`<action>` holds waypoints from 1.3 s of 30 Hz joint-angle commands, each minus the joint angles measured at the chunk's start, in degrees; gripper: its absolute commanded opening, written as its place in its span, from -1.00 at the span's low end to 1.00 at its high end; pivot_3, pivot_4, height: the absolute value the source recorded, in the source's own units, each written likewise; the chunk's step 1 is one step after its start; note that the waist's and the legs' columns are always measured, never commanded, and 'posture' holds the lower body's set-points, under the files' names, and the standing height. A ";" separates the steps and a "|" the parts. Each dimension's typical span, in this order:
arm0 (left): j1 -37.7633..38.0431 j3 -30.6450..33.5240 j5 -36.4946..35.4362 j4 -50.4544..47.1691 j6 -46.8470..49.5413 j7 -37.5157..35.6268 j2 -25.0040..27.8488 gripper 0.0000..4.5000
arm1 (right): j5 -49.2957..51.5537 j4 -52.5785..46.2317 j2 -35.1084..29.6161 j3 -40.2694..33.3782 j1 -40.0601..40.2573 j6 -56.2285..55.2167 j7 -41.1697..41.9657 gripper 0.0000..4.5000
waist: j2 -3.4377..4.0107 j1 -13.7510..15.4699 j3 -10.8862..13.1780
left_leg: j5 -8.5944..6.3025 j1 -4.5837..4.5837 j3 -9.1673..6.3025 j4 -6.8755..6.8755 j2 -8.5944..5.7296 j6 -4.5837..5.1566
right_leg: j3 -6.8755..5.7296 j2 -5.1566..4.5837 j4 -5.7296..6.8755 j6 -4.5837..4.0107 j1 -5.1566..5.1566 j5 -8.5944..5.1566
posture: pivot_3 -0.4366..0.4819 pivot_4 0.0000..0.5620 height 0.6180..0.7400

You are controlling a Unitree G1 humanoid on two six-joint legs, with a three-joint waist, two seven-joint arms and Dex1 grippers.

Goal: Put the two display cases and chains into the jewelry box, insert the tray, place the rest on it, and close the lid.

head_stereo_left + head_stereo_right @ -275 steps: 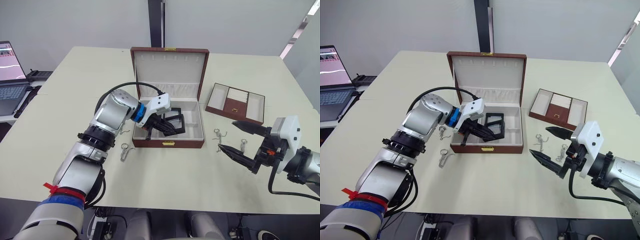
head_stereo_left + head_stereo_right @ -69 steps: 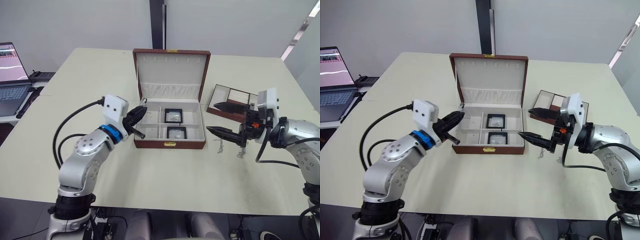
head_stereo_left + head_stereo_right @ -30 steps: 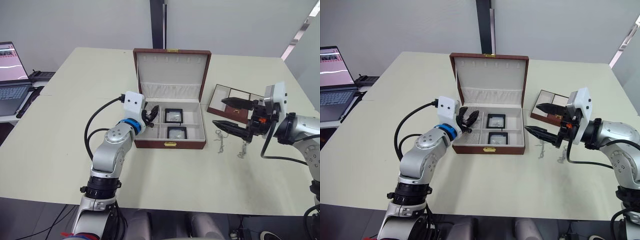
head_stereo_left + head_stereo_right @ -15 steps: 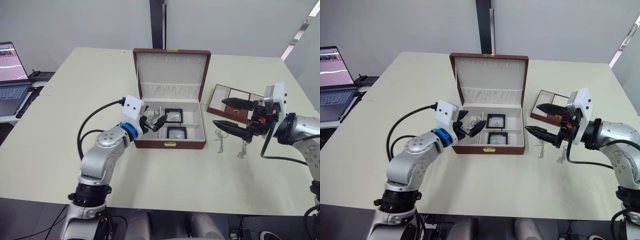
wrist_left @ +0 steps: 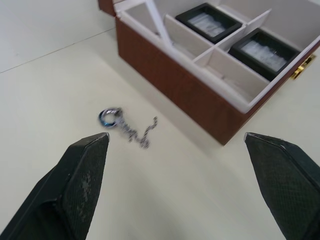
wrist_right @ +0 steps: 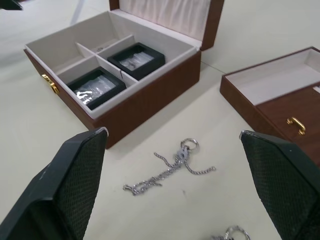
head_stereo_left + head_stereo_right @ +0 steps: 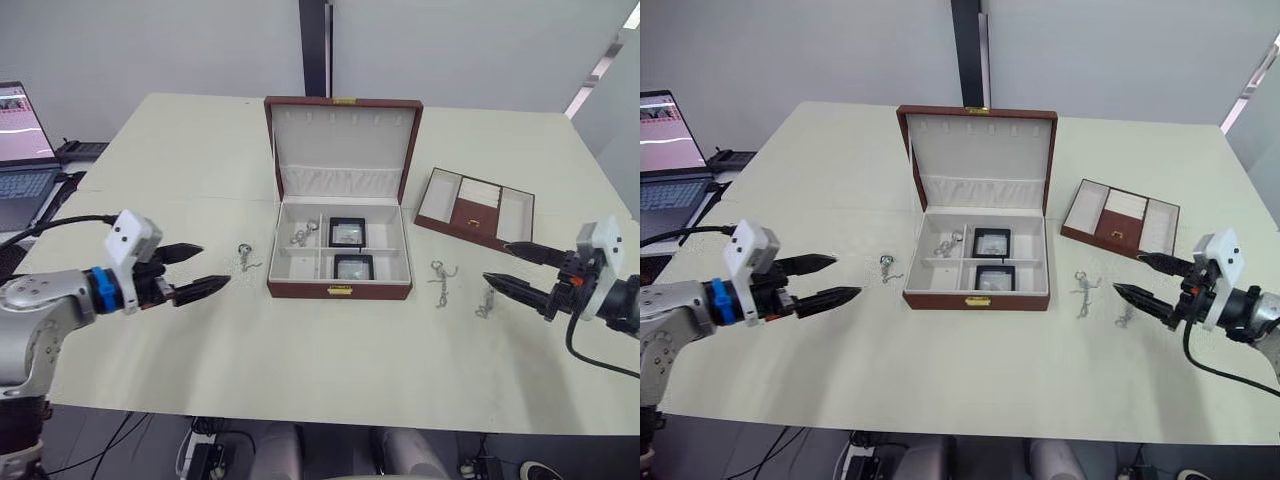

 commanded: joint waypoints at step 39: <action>3.03 8.55 8.86 18.88 -17.86 7.91 -1.43 0.99 | -6.60 19.01 1.51 -2.41 1.49 -15.36 2.22 1.00 | 0.05 -0.05 0.00 | 0.00 0.07 0.12 -0.02 0.00 0.00 | 0.02 -0.06 0.08 -0.01 0.03 0.00 | -0.05 -0.47 1.00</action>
